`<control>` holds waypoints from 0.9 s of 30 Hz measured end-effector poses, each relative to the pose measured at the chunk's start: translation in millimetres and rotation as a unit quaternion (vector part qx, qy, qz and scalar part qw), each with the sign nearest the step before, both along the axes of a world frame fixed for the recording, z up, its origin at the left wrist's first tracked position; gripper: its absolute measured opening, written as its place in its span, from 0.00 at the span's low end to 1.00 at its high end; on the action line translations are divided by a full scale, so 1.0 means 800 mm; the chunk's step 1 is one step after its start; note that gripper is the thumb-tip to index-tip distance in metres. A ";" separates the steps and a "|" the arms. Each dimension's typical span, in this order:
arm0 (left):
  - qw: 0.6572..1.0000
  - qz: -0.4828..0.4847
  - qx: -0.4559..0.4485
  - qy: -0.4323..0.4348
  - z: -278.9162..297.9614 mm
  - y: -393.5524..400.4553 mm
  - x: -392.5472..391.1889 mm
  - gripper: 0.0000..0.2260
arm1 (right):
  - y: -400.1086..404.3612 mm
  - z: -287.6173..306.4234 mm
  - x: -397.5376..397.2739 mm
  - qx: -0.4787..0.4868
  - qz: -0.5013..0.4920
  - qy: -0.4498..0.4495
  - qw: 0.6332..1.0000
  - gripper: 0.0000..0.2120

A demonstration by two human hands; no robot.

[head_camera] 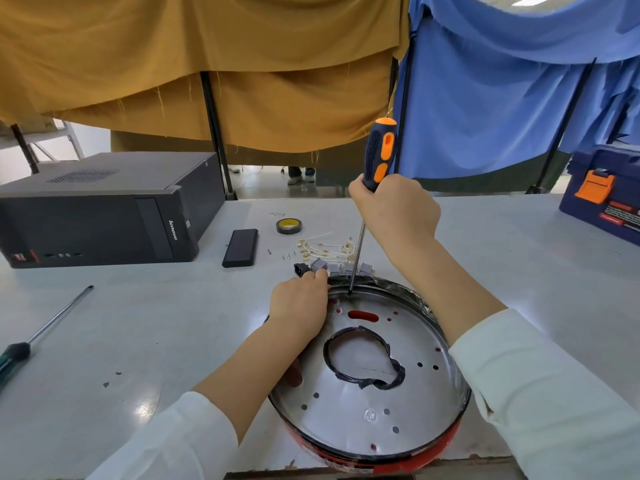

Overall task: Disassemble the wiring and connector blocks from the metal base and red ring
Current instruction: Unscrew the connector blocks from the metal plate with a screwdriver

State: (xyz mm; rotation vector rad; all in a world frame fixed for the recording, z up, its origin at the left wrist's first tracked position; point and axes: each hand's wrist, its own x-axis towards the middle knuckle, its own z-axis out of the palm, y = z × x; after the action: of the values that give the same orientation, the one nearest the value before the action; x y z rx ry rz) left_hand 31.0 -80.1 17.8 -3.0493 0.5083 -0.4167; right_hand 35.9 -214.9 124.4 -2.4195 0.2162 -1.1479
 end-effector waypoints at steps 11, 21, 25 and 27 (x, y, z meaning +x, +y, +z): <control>1.000 -0.004 -0.002 0.003 -0.003 0.002 0.003 0.09 | 0.016 -0.006 0.013 0.046 0.084 -0.015 0.995 0.21; 1.000 -0.018 -0.011 0.004 -0.001 0.006 0.002 0.08 | 0.032 -0.003 0.002 0.113 0.350 0.069 0.927 0.23; 1.000 -0.023 -0.015 0.005 -0.002 0.007 0.003 0.07 | 0.026 -0.007 0.000 -0.010 0.242 0.035 0.970 0.24; 0.999 -0.026 -0.018 0.006 -0.003 0.007 0.004 0.07 | 0.029 -0.006 -0.003 -0.025 0.218 -0.006 0.976 0.21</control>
State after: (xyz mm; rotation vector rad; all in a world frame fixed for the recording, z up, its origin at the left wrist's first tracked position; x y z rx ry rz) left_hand 34.3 -74.5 15.5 -3.0796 0.5879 -0.4145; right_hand 33.6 -192.0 119.6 -2.3374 -0.3375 -0.9723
